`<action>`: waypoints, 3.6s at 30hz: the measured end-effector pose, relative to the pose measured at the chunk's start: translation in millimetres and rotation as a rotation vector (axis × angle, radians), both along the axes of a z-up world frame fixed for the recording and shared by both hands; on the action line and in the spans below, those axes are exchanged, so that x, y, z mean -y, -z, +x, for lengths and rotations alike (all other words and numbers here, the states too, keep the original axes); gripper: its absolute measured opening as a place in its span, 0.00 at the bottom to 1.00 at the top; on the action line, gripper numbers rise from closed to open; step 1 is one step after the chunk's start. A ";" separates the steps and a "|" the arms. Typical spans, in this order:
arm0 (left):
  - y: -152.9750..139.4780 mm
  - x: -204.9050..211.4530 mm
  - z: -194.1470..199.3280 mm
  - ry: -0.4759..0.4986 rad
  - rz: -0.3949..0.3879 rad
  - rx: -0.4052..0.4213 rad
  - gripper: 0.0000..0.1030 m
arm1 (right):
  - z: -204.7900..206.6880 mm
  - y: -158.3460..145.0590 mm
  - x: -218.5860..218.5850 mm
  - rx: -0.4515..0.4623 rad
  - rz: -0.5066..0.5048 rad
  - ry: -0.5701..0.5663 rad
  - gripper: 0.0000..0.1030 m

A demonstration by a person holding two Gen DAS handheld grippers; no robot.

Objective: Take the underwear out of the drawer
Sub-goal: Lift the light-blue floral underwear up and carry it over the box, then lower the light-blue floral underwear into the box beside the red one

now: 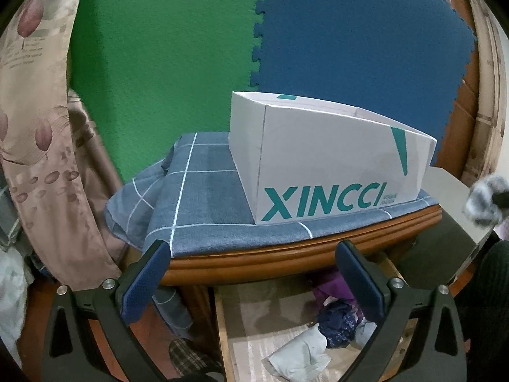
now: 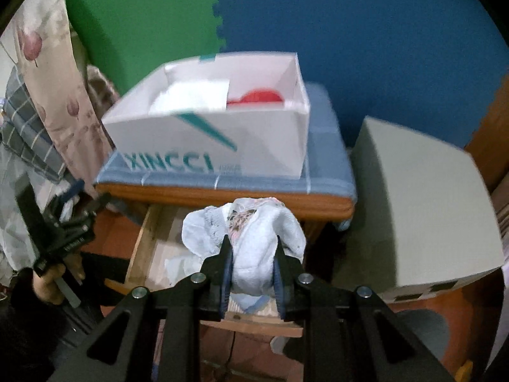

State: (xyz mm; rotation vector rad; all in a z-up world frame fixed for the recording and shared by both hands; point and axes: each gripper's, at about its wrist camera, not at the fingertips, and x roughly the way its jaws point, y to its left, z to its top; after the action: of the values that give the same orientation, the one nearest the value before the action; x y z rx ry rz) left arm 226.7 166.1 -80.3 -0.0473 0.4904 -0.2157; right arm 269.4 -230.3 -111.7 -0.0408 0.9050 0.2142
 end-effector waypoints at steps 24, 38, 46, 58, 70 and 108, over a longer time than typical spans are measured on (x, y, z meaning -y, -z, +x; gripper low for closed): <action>0.7 -1.2 -0.7 -0.007 -0.005 -0.007 0.99 | 37.5 -205.2 -34.7 0.380 -0.073 -0.012 0.21; 0.3 0.8 -1.4 0.002 -0.002 -0.016 0.99 | 83.9 -194.8 -60.2 0.374 -0.144 0.004 0.21; 0.4 1.8 0.9 0.007 -0.005 -0.022 0.99 | 104.1 -176.5 -66.3 0.346 -0.172 0.016 0.21; 1.5 2.6 1.0 0.012 -0.007 -0.025 0.99 | 128.4 -147.5 -68.8 0.298 -0.190 0.028 0.21; 4.2 3.4 3.1 0.022 -0.007 -0.040 0.99 | 157.1 -98.9 -66.2 0.221 -0.211 0.047 0.21; 16.8 13.0 8.5 0.052 0.021 -0.089 0.99 | 199.1 13.3 -57.4 0.008 -0.194 0.026 0.21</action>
State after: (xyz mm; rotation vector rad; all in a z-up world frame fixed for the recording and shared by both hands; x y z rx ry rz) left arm 235.2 153.2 -97.1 -0.0234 0.5834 -0.2605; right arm 468.6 -172.9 -125.0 -0.2097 0.9157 0.1017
